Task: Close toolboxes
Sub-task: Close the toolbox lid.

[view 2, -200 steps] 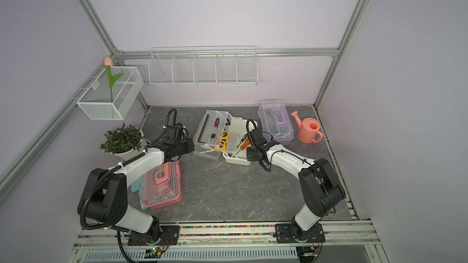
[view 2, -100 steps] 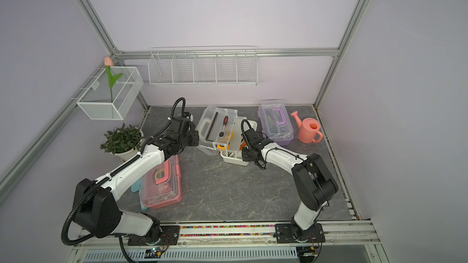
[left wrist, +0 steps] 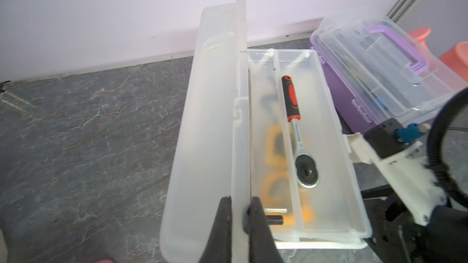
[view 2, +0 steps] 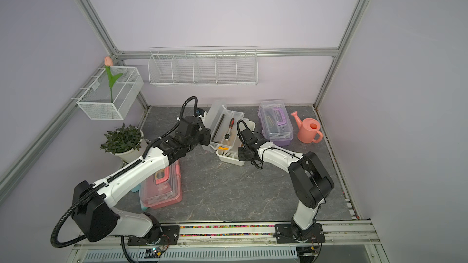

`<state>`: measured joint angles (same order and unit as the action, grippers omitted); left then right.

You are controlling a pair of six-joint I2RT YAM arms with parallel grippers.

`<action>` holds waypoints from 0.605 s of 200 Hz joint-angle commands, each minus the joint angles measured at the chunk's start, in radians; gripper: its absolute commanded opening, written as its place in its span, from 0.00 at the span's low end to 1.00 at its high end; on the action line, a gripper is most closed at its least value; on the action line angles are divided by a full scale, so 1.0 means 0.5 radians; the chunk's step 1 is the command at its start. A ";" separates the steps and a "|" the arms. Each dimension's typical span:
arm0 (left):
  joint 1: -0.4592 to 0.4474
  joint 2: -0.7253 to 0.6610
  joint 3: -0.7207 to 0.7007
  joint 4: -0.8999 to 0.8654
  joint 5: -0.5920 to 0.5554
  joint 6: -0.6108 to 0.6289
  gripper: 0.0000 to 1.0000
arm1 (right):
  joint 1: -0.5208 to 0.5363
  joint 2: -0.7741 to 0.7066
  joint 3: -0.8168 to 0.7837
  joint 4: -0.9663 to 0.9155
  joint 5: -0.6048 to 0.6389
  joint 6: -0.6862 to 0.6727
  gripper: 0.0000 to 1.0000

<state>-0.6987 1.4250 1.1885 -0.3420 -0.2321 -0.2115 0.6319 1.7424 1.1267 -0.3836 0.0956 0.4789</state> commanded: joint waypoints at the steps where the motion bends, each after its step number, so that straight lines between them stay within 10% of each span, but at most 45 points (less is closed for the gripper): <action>1: -0.137 0.096 0.068 0.092 0.441 -0.130 0.00 | 0.056 0.007 -0.039 0.222 -0.189 -0.064 0.33; 121: -0.301 0.179 0.105 0.289 0.669 -0.353 0.19 | -0.064 -0.106 -0.200 0.307 -0.274 -0.040 0.38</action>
<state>-0.8532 1.5284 1.2255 -0.2256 0.0761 -0.3592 0.6090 1.7184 1.0607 -0.2409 -0.0067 0.4816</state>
